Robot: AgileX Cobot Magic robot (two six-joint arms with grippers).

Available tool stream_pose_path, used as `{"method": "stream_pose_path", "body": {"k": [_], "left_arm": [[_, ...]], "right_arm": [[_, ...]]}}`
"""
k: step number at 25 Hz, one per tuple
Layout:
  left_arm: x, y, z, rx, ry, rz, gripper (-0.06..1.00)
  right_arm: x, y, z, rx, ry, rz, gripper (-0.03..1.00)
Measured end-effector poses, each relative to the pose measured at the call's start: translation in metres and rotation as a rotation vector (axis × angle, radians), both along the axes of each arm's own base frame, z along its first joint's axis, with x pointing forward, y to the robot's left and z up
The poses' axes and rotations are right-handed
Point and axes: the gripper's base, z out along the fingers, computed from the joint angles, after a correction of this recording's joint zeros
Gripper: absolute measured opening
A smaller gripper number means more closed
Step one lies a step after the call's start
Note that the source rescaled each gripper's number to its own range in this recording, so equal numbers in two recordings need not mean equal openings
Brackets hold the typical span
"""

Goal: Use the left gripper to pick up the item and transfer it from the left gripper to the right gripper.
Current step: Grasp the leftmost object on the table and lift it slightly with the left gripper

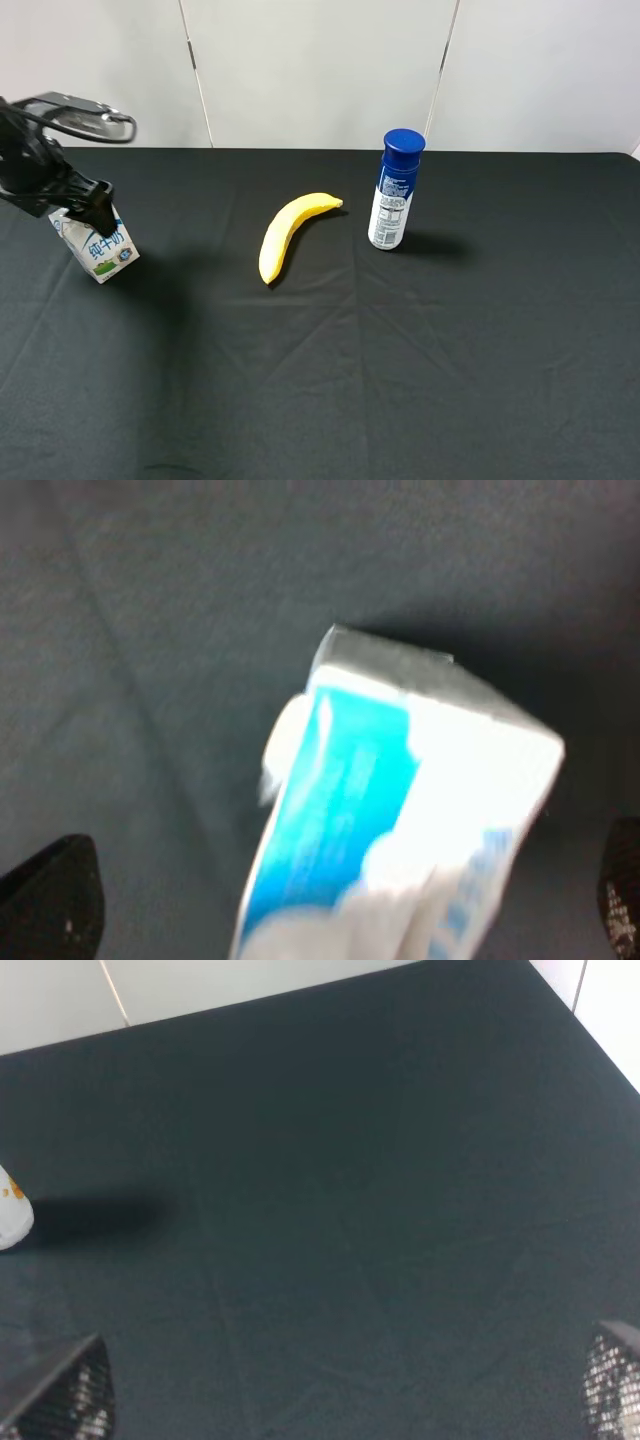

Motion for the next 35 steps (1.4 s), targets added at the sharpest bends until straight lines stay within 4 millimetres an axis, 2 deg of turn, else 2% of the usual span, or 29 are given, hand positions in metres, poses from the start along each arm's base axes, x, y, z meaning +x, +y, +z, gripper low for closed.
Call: {"method": "stream_pose_path", "body": {"k": [6,12,16,20,24,27,30,31,35], "left_arm": [[0.009,-0.012,-0.020,0.004,-0.006,-0.053,0.99],[0.009,-0.012,-0.021,0.003,-0.007,-0.055,0.99],[0.009,-0.012,-0.021,0.003,-0.007,-0.055,0.89],[0.009,-0.012,-0.022,0.003,-0.001,-0.055,0.76],[0.007,-0.012,-0.022,0.002,0.017,-0.056,0.58],[0.007,-0.012,-0.022,0.003,0.021,-0.057,0.35],[0.007,-0.011,-0.022,0.016,0.024,-0.067,0.06],[0.006,-0.011,-0.022,0.021,0.029,-0.071,0.01],[0.006,-0.010,-0.022,0.037,0.029,-0.085,0.00]], "right_arm": [[0.000,0.000,0.000,0.000,0.000,0.000,1.00],[0.000,0.000,0.000,0.000,0.000,0.000,1.00],[0.000,0.000,0.000,0.000,0.000,0.000,1.00],[0.000,0.000,0.000,0.000,0.000,0.000,1.00],[0.000,0.000,0.000,0.000,0.000,0.000,1.00],[0.000,0.000,0.000,0.000,0.000,0.000,1.00],[0.000,0.000,0.000,0.000,0.000,0.000,1.00],[0.000,0.000,0.000,0.000,0.000,0.000,1.00],[0.000,0.000,0.000,0.000,0.000,0.000,1.00]]}}
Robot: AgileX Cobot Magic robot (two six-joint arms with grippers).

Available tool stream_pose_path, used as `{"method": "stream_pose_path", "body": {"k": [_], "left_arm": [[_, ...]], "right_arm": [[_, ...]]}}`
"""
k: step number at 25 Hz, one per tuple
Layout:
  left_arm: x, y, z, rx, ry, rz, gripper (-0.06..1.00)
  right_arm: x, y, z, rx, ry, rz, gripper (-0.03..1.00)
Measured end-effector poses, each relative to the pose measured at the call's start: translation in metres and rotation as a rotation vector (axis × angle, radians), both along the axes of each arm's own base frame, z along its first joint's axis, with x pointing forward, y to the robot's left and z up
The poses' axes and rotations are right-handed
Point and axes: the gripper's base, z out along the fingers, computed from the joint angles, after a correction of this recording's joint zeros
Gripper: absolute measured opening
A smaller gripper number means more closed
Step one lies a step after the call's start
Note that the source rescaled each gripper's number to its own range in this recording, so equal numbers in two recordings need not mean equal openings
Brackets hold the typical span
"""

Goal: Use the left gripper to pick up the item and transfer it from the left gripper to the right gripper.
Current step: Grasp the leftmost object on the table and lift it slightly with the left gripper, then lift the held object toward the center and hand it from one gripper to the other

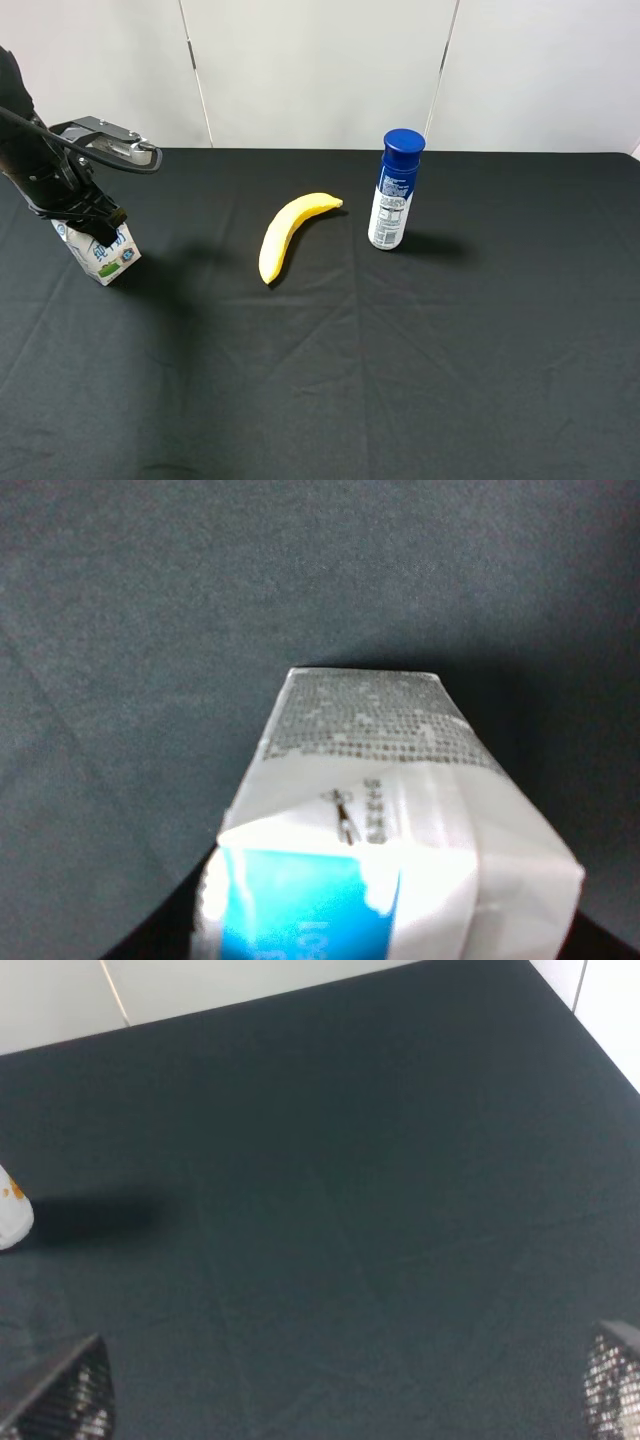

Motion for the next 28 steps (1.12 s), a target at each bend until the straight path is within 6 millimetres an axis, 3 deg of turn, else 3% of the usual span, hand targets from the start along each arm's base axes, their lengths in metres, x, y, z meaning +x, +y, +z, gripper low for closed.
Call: {"method": "stream_pose_path", "body": {"k": [16,21,28], "left_arm": [[0.003,0.002,0.006,0.029,0.004,-0.023,0.00],[0.007,0.003,0.037,0.034,-0.044,-0.025,0.00],[-0.009,0.004,0.086,0.024,-0.157,-0.006,0.00]], "right_arm": [[0.000,0.000,0.000,0.000,0.000,0.000,1.00],[0.000,0.000,0.000,0.000,0.000,0.000,1.00],[0.000,0.000,0.000,0.000,0.000,0.000,1.00]]}}
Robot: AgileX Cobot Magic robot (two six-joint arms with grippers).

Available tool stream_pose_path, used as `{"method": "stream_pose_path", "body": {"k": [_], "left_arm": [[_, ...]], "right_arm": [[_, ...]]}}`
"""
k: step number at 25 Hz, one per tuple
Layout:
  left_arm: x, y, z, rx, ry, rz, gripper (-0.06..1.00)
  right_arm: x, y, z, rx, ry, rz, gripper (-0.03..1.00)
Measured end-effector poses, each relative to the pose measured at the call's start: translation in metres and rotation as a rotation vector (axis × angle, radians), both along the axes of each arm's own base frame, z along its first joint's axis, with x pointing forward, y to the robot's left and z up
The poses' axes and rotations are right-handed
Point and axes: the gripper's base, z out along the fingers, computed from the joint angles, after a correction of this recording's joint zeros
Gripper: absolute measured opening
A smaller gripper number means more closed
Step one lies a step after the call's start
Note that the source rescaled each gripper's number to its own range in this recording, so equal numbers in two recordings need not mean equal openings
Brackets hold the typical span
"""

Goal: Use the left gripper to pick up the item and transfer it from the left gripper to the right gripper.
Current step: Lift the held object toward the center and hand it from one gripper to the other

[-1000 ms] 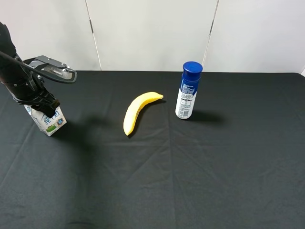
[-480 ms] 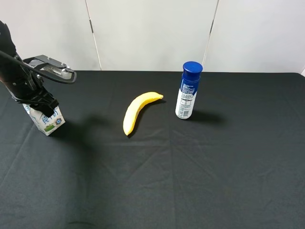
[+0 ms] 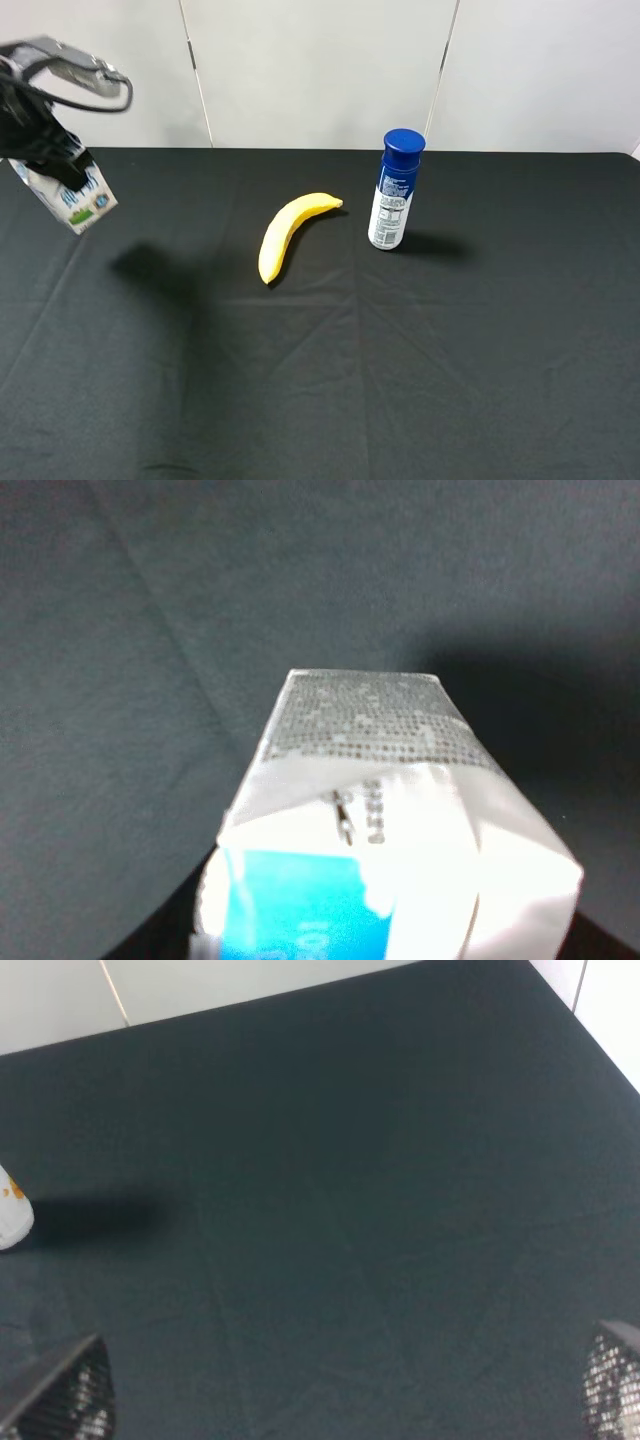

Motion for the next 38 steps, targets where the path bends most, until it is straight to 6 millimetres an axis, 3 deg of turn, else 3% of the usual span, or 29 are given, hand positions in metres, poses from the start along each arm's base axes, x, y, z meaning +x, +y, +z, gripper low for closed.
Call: {"method": "stream_pose_path", "body": {"k": [7,21,38], "left_arm": [[-0.015,-0.006,0.028,-0.101,-0.061,0.041,0.00],[-0.023,-0.037,0.034,-0.469,0.056,0.127,0.00],[-0.055,-0.129,0.040,-0.609,0.164,-0.132,0.00]], "right_arm": [[0.000,0.000,0.000,0.000,0.000,0.000,1.00],[0.000,0.000,0.000,0.000,0.000,0.000,1.00],[0.000,0.000,0.000,0.000,0.000,0.000,1.00]]}}
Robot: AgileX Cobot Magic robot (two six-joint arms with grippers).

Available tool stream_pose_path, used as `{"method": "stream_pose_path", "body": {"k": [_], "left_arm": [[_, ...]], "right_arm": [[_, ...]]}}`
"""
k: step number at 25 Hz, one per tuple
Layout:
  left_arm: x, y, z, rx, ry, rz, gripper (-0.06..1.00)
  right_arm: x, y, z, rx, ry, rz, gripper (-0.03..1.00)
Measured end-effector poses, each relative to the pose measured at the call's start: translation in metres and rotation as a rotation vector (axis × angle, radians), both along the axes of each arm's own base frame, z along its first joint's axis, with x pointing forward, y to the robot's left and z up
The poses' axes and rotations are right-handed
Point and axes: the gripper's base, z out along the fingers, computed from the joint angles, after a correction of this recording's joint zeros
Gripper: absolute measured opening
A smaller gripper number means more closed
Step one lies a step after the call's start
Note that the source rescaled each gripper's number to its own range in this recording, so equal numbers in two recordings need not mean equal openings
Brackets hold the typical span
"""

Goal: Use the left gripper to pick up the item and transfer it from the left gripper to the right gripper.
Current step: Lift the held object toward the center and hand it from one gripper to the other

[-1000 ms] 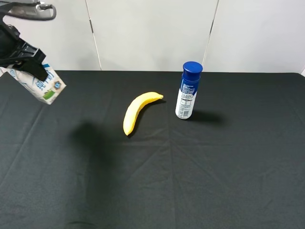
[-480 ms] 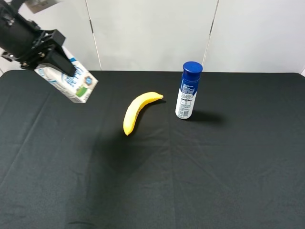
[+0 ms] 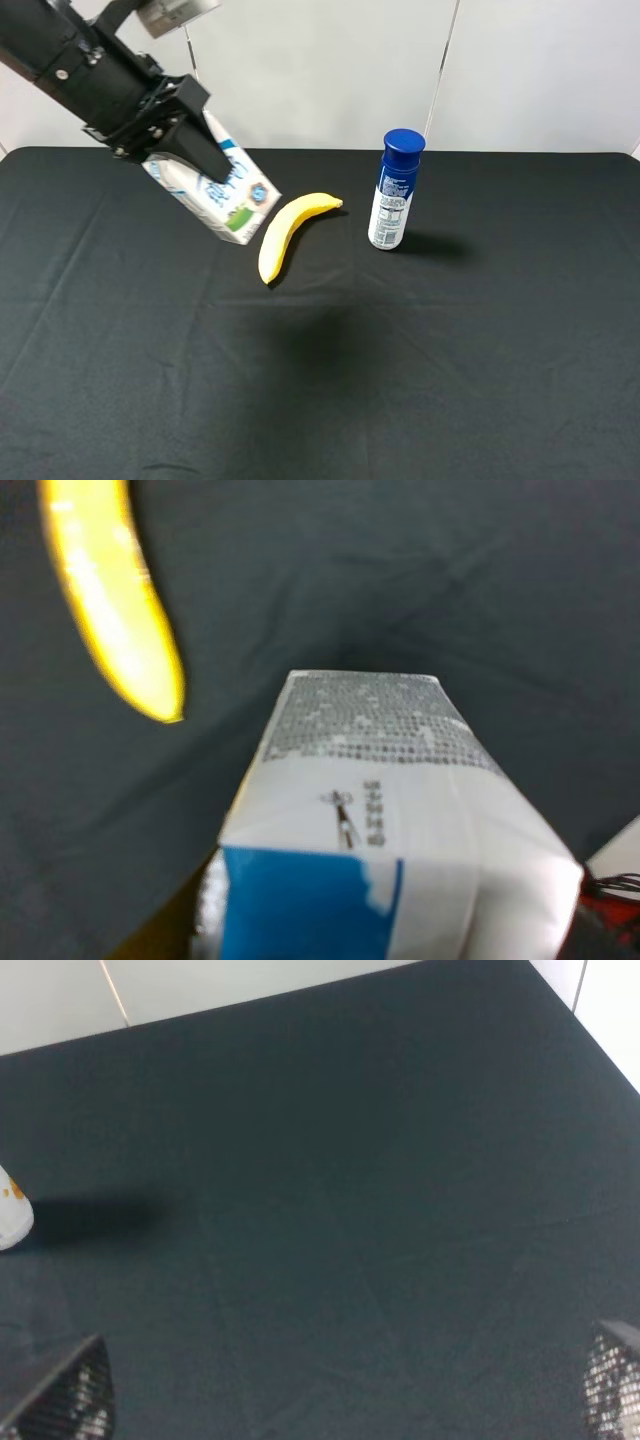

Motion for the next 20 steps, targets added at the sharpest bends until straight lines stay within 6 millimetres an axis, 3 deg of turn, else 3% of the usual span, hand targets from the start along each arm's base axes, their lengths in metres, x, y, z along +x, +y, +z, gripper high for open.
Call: {"method": "stream_pose_path", "body": {"k": [7,13,20], "left_arm": [[-0.009,-0.021,0.004,-0.126,0.019,-0.036,0.00],[-0.019,-0.025,-0.010,-0.226,0.075,-0.046,0.00],[-0.026,-0.027,-0.019,-0.283,0.126,-0.055,0.00]], "right_arm": [[0.000,0.000,0.000,-0.003,0.000,-0.002,1.00],[0.000,0.002,0.000,-0.009,0.001,0.024,1.00],[0.021,0.020,0.032,-0.003,0.082,0.296,1.00]]}}
